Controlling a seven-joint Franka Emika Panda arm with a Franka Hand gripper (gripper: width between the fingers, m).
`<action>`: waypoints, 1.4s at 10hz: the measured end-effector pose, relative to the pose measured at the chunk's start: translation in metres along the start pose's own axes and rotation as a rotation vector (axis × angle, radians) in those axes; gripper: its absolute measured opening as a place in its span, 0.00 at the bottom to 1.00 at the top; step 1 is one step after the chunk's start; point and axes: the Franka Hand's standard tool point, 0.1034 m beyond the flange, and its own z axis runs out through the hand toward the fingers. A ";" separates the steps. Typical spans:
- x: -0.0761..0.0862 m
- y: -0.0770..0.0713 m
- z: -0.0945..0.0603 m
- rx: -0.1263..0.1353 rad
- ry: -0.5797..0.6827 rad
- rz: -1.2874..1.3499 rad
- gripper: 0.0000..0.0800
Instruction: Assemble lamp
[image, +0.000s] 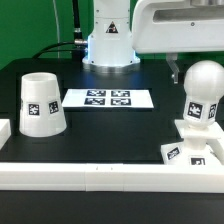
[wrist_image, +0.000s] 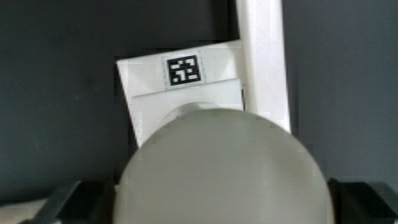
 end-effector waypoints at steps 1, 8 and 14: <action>0.003 -0.001 0.000 0.016 0.020 0.128 0.72; 0.004 -0.003 0.000 0.076 0.020 0.691 0.72; 0.001 0.000 0.002 0.062 0.015 0.466 0.87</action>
Offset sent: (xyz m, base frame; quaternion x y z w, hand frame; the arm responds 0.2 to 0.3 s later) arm -0.0049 -0.0013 -0.0002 0.0083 0.0200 0.2074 0.9780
